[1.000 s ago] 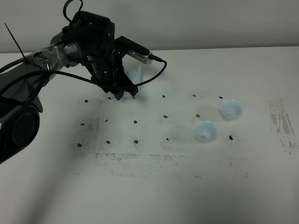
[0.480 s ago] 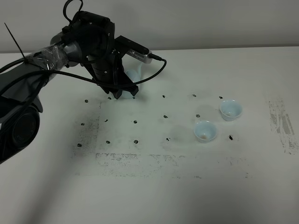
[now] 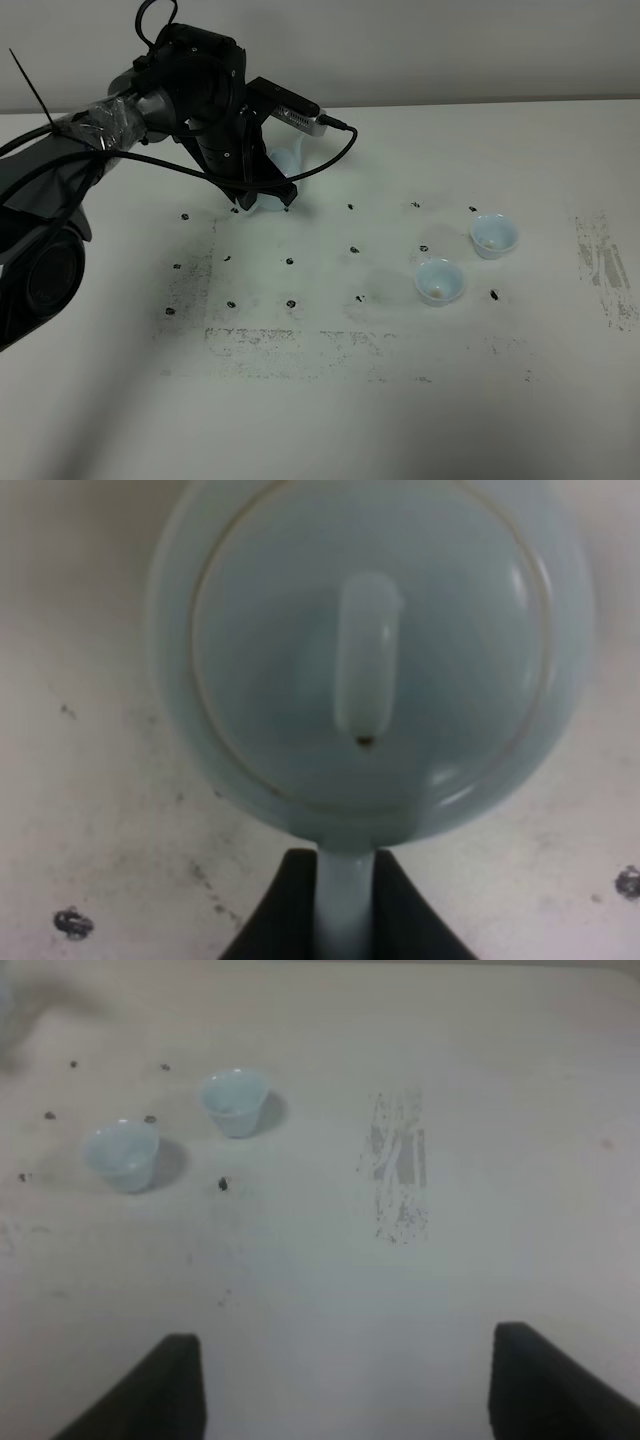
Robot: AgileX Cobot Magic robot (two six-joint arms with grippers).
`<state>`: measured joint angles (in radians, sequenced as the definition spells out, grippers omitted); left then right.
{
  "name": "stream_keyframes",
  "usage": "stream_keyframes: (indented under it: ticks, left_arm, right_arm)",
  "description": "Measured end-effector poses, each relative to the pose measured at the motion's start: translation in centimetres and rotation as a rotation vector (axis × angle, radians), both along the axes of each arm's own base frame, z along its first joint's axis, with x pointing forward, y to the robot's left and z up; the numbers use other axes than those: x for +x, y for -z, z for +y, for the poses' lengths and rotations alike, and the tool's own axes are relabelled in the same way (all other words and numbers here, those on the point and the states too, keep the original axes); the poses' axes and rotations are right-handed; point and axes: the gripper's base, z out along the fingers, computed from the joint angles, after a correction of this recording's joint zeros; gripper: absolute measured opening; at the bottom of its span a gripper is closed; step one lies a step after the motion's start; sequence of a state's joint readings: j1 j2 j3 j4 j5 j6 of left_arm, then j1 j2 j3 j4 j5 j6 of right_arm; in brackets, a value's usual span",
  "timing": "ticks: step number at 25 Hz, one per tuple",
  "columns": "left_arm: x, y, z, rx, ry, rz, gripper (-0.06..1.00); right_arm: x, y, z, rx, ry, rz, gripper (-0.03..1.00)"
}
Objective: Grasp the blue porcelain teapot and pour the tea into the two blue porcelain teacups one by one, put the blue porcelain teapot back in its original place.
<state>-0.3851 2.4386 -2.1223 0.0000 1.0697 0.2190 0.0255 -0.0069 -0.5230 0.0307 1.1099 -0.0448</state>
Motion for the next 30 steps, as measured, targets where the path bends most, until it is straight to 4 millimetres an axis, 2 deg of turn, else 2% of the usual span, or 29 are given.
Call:
stream_keyframes:
  ticks: [23,30]
  left_arm:
    - [0.1,-0.6,0.0,0.002,0.022,-0.004,0.06]
    - [0.1,-2.1,-0.5,-0.01,0.035,-0.067,0.06]
  right_arm:
    - [0.0,0.0,0.0,0.0,0.0,0.0,0.57]
    - [0.0,0.0,0.0,0.0,0.0,0.0,0.57]
